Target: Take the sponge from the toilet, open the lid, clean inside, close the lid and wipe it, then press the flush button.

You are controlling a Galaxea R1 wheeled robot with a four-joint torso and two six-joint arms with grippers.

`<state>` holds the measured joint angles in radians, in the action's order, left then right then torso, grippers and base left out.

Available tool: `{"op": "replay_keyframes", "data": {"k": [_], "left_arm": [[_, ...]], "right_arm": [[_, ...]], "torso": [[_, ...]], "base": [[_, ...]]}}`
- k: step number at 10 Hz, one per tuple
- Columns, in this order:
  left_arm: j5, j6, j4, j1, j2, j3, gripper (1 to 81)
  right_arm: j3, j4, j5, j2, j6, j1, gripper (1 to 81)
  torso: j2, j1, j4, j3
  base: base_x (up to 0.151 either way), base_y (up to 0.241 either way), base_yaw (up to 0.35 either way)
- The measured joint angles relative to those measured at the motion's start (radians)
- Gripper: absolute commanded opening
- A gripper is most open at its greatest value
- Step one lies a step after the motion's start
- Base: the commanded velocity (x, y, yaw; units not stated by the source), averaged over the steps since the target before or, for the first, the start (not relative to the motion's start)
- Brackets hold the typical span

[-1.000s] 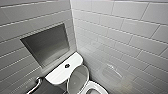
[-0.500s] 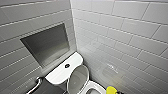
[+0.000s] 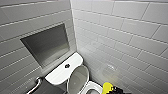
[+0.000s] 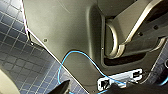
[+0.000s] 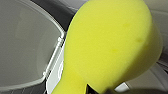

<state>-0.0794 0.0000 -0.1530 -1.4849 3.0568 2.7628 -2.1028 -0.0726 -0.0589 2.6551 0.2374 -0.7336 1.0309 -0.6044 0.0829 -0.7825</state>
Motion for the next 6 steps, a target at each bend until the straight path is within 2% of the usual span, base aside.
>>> {"op": "replay_keyframes", "data": {"k": [2, 3, 6], "left_arm": [[-0.001, 0.0, 0.0, -0.006, 0.005, 0.0, 81.1], [0.0, 0.0, 0.0, -0.005, 0.005, 0.0, 81.1], [0.0, 0.0, 0.0, -0.005, 0.013, 0.0, 81.1]], "right_arm": [[0.0, 0.0, -0.066, 0.0, 0.0, 0.032, 1.0], [0.0, 0.001, -0.066, 0.002, 0.0, 0.031, 1.0], [-0.03, 0.004, -0.053, 0.031, 0.0, 0.03, 1.0]], "torso": [[0.069, -0.043, 0.0, -0.001], [0.101, -0.062, 0.0, -0.01], [0.203, -0.126, 0.0, -0.079]], "base": [[0.0, 0.0, 0.0], [0.0, 0.0, 0.0], [0.0, 0.0, 0.0]]}}
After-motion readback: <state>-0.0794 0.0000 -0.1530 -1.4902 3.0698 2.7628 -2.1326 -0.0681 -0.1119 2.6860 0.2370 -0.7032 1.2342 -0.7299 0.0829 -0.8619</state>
